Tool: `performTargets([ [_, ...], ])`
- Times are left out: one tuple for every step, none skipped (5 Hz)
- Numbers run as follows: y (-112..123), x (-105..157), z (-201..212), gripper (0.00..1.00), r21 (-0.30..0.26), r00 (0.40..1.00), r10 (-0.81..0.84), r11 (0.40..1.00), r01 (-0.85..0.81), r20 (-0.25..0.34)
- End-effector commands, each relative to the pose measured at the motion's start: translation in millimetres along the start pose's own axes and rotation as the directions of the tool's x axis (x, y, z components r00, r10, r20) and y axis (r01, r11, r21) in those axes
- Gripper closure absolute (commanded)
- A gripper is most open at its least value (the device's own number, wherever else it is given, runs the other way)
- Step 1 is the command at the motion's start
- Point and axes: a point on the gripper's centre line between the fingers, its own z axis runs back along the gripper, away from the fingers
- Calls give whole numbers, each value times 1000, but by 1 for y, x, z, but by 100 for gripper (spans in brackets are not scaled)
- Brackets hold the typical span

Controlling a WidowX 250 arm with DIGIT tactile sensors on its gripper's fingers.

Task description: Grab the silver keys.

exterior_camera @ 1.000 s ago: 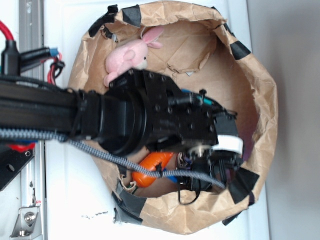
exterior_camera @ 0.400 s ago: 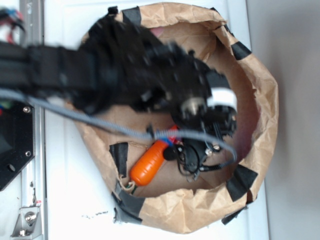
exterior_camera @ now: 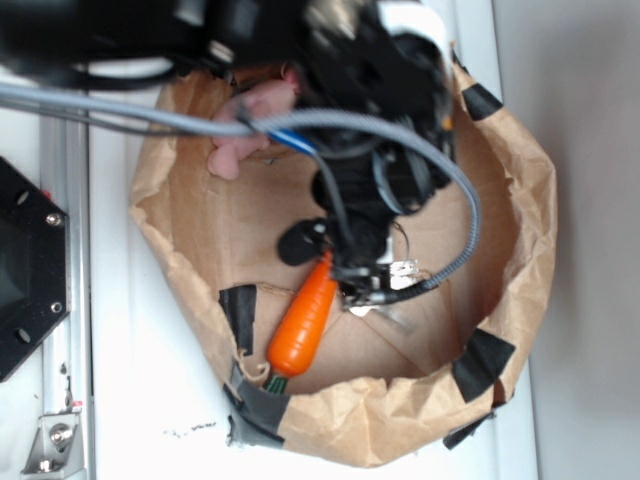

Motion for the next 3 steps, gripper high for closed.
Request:
performTargets([
  [-13, -1, 6, 100, 38, 997, -36, 999, 33, 62],
  [-8, 1, -7, 100, 88, 998, -38, 996, 33, 51],
  [0, 3, -22, 100, 140, 997, -58, 989, 50, 51],
])
